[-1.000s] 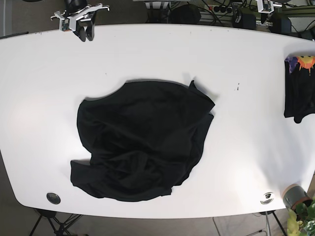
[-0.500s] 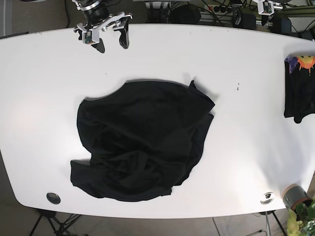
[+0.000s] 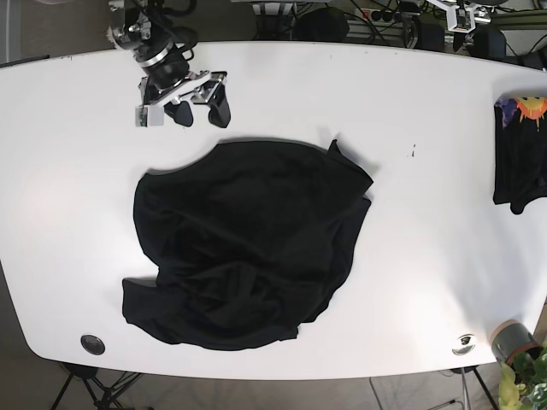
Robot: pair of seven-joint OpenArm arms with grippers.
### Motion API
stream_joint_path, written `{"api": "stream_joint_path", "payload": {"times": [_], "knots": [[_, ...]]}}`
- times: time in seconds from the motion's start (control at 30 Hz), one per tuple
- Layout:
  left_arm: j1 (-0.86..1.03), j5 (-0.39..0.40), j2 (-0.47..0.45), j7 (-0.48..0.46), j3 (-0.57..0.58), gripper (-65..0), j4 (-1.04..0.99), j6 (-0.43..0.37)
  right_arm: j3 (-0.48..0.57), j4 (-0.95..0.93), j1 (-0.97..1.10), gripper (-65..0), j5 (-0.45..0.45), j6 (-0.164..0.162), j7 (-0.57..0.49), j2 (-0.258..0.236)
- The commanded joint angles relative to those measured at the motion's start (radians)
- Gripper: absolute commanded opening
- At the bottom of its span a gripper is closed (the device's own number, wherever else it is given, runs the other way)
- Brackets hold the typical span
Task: Fold the T-shirt properly
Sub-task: 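Move the right gripper down to the black T-shirt's edge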
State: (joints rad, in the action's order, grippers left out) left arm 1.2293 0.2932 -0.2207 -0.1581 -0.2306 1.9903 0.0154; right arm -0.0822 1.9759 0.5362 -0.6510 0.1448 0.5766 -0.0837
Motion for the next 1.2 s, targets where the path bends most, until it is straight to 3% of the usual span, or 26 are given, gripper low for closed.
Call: {"api": "stream_joint_path", "payload": {"times": [0.0, 0.17, 0.3, 0.47, 0.63, 1.17], "knots": [[0.020, 0.002, -0.001, -0.025, -0.003, -14.0, 0.013, -0.001, -0.035, 0.000, -0.040, -18.7, -0.029, 0.009, 0.035, 0.022], [0.017, 0.001, -0.001, -0.025, -0.003, -14.0, 0.013, -0.001, -0.132, -0.046, -0.167, -18.9, -0.036, 0.009, 0.208, 0.083], [0.016, 0.001, -0.001, -0.025, -0.002, -14.0, 0.013, -0.001, -0.158, -0.119, -0.242, -19.0, -0.036, 0.009, 0.270, 0.111], [0.008, 0.001, -0.001, -0.025, -0.002, -14.0, 0.013, -0.001, -0.155, -0.206, -0.288, -19.0, -0.034, 0.006, 0.273, 0.127], [-0.003, 0.001, -0.016, -0.024, -0.002, -14.0, 0.011, -0.001, -0.155, -0.297, -0.319, -19.0, -0.040, -0.040, 0.270, 0.134], [-0.027, 0.001, -0.030, -0.024, 0.006, -14.0, 0.005, -0.001, -0.153, -0.436, -0.385, -19.2, -0.034, -0.049, 0.267, 0.186]]}}
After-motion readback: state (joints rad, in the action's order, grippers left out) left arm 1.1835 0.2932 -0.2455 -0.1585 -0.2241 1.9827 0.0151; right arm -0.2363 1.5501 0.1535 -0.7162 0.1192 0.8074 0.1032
